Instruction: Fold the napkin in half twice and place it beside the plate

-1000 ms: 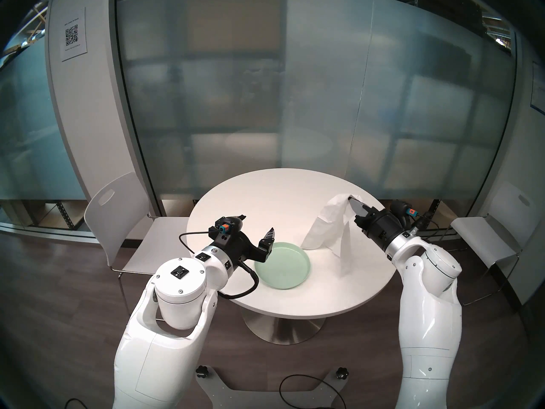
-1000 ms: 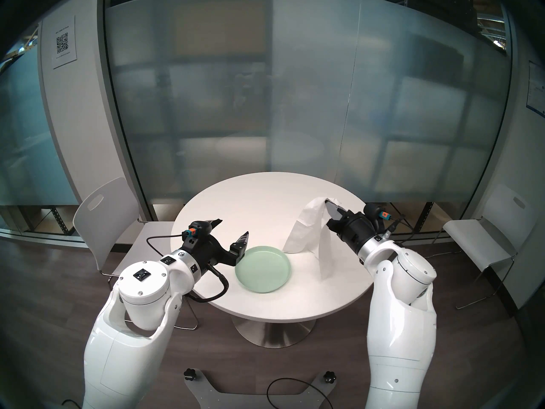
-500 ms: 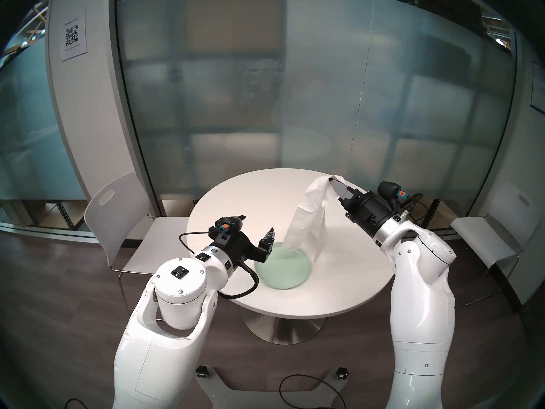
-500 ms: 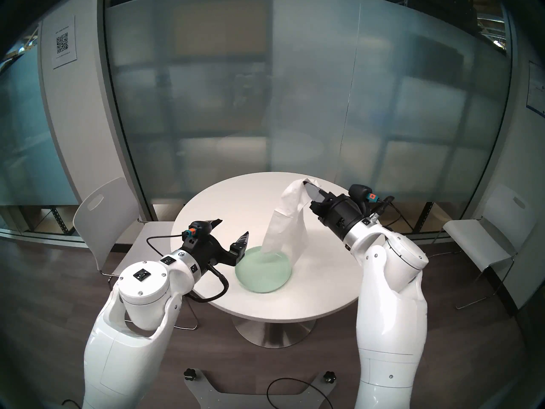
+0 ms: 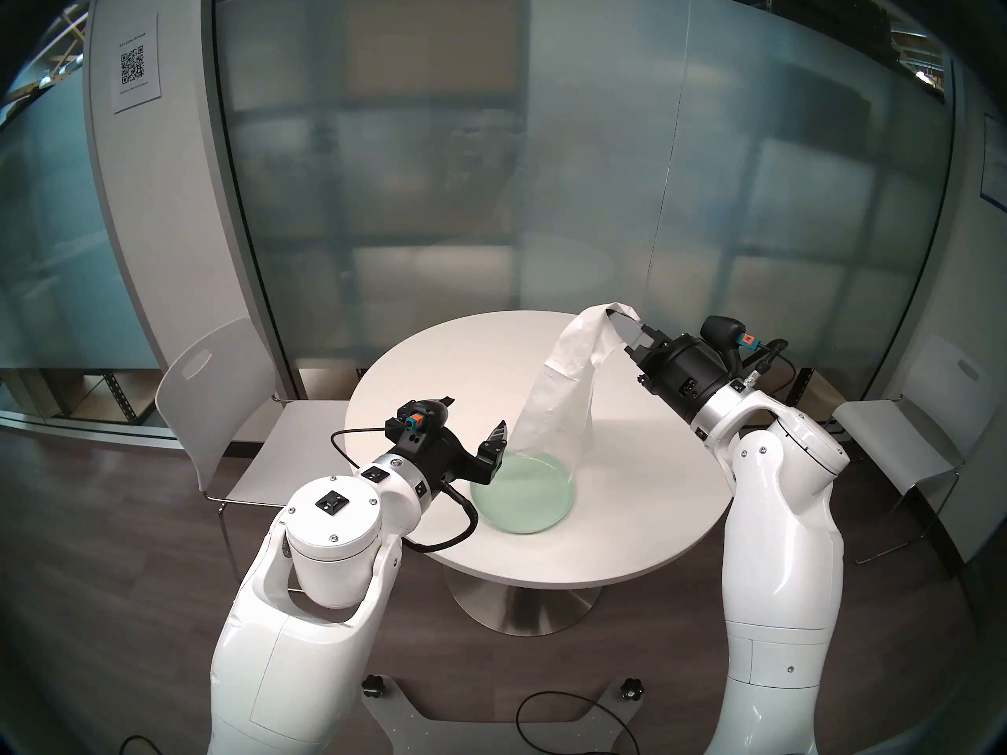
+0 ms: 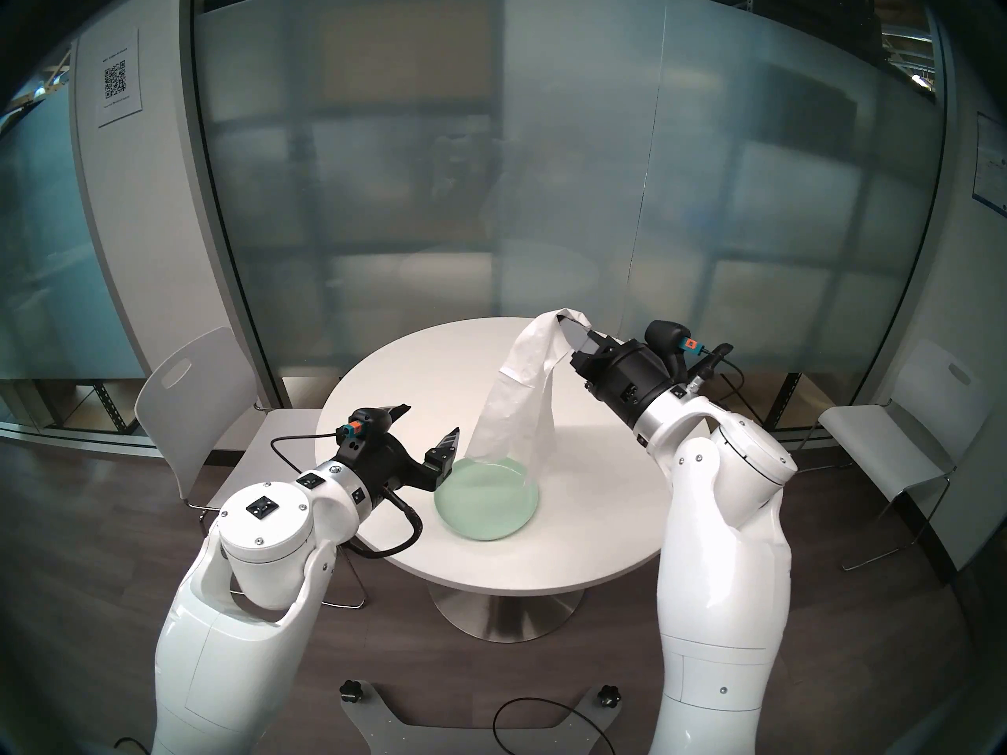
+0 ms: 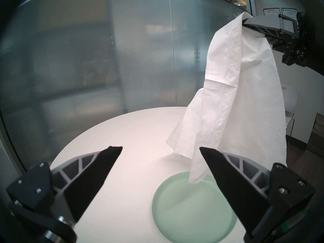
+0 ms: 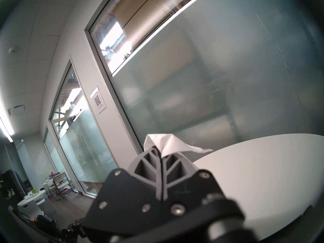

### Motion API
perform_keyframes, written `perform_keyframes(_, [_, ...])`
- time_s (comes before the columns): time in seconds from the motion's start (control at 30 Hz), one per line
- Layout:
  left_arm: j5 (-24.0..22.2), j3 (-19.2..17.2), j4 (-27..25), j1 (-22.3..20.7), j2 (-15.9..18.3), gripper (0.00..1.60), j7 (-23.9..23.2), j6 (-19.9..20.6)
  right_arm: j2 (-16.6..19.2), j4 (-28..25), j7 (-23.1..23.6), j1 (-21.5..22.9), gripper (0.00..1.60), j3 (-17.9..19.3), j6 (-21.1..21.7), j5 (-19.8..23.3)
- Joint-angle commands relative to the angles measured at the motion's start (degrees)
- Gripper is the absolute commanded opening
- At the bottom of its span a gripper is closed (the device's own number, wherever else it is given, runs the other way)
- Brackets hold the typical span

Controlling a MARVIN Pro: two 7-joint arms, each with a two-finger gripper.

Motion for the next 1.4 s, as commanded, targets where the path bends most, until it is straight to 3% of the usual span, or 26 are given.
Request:
perform_keyframes(0.0, [0.1, 0.1, -1.2, -0.2, 0.1, 1.60, -0.1, -0.1, -0.1, -1.6, 0.9, 0.2, 0.00, -0.3, -0.6, 0.9])
perform_keyframes(0.23, [1.7, 1.2, 0.3, -2.5, 0.4, 1.60, 0.6, -0.3, 0.0, -2.5, 1.2, -0.3, 0.00, 0.0, -1.0, 1.6])
perform_keyframes(0.7, [-1.3, -0.2, 6.8, -11.9, 2.0, 1.60, -9.1, 2.8, 0.5, -2.3, 2.8, -0.2, 0.00, 1.3, -0.4, 1.6])
perform_keyframes(1.2, [-14.4, -3.7, 11.4, -15.8, 1.7, 1.60, -23.4, 12.3, 1.0, -1.5, 3.9, 0.4, 0.00, 1.6, -0.1, 1.8])
perform_keyframes(1.37, [-15.4, -3.2, 12.3, -16.3, 2.8, 1.60, -26.3, 13.3, 1.0, -1.4, 4.0, 0.5, 0.00, 1.6, -0.1, 1.8])
